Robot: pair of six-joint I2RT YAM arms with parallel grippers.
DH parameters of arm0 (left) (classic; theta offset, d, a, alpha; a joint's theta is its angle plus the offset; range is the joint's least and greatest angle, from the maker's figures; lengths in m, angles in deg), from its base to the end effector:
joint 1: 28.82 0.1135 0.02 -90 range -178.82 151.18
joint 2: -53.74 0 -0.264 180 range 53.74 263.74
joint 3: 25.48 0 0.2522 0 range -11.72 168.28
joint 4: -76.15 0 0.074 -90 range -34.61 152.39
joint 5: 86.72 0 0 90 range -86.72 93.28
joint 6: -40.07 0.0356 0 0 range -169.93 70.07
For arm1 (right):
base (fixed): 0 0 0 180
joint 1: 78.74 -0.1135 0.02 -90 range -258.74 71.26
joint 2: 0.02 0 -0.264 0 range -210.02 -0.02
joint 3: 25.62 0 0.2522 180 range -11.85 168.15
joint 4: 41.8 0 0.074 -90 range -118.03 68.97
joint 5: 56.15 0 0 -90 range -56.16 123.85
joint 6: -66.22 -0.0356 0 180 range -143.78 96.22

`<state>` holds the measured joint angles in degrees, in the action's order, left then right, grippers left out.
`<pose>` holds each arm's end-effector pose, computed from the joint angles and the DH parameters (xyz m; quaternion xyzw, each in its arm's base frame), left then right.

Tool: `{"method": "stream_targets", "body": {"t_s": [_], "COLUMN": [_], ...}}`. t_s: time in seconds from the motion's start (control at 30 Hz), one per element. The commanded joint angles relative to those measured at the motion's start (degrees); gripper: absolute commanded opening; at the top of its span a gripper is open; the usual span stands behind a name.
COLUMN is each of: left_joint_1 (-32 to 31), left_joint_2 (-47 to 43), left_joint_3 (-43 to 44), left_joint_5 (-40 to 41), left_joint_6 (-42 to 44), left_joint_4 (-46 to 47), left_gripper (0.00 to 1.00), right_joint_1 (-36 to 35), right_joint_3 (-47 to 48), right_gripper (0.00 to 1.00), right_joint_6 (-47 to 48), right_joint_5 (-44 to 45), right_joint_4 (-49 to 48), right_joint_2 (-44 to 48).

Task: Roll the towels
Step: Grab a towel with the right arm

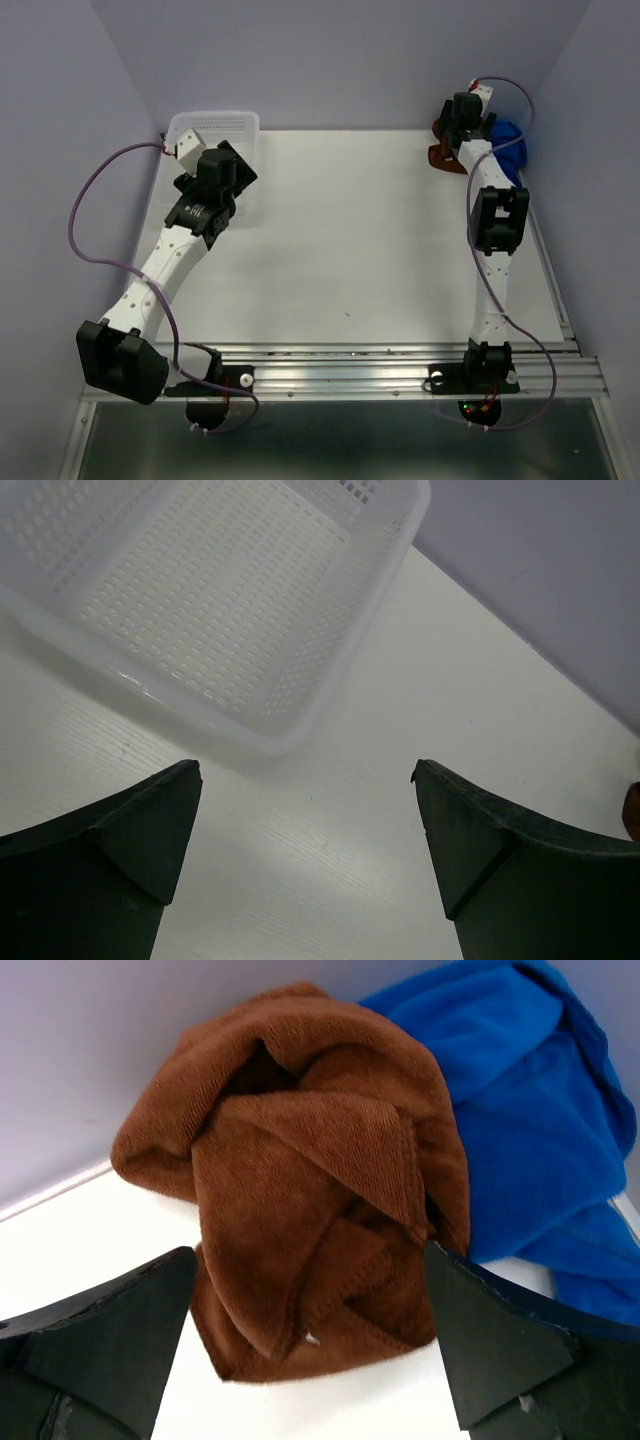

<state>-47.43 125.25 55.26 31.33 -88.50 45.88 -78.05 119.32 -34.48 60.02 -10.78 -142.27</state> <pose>0.2741 -0.0746 0.3665 -0.2737 0.7639 -0.0874 0.5779 0.5737 -0.0226 0.2367 0.1985 0.8207 -0.1501 0.5143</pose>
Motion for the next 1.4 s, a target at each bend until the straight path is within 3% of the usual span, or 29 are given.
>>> {"method": "stream_targets", "body": {"t_s": [0.0, 0.17, 0.33, 0.43, 0.47, 0.53, 0.57, 0.67, 0.9, 0.97, 1.2, 1.37], "left_joint_1": [0.3, 0.3, 0.4, 0.4, 0.4, 0.4, 0.4, 0.4, 0.4, 0.4, 0.4, 0.4], "left_joint_2": [-0.9, -0.8, -0.8, -1.1, -1.2, -1.5, -1.5, -2.0, -2.9, -3.2, -4.0, -5.0], "left_joint_3": [-0.7, -0.8, -0.6, -0.5, -0.6, -1.1, -1.1, -1.4, -1.5, -1.9, -3.3, -3.9], "left_joint_5": [2.9, 3.0, 3.1, 2.9, 3.0, 3.2, 3.1, 3.0, 1.3, 0.5, -1.3, -1.1], "left_joint_6": [1.1, 0.9, 0.5, 0.2, 0.1, -0.3, -0.3, -0.1, 0.9, 2.4, 2.1, 0.3], "left_joint_4": [2.4, 2.2, 1.8, 1.5, 1.5, 1.4, 1.5, 1.3, 1.4, 2.7, 5.4, 5.4], "left_gripper": [0.99, 0.99, 0.99, 0.99, 0.99, 0.99, 0.99, 0.99, 0.99, 0.99, 0.99, 0.99], "right_joint_1": [0.6, 0.6, 0.6, 1.2, 1.2, 1.2, 1.2, 1.2, 1.2, 1.2, 1.2, 0.0], "right_joint_3": [1.6, 7.9, 8.3, 7.6, 7.4, 5.9, 5.1, 3.6, -0.5, -2.5, -12.6, -17.1], "right_gripper": [1.00, 1.00, 0.99, 0.87, 0.72, 0.58, 0.45, 0.25, 0.05, 0.01, 0.01, 0.01], "right_joint_6": [5.9, 7.7, 8.0, 6.7, 6.0, 6.1, 6.3, 6.0, 6.4, 6.7, 5.8, 3.0], "right_joint_5": [-0.9, -0.9, -0.2, -0.6, -0.7, -1.9, -2.1, -3.2, -6.2, -7.9, -19.0, -32.8], "right_joint_4": [-14.1, -14.8, -16.2, -16.3, -16.5, -17.5, -19.1, -19.6, -19.6, -19.7, -14.0, -11.2], "right_joint_2": [-1.6, -7.7, -9.5, -9.7, -9.6, -9.0, -8.3, -6.6, 0.0, 4.3, 19.5, 30.0]}}
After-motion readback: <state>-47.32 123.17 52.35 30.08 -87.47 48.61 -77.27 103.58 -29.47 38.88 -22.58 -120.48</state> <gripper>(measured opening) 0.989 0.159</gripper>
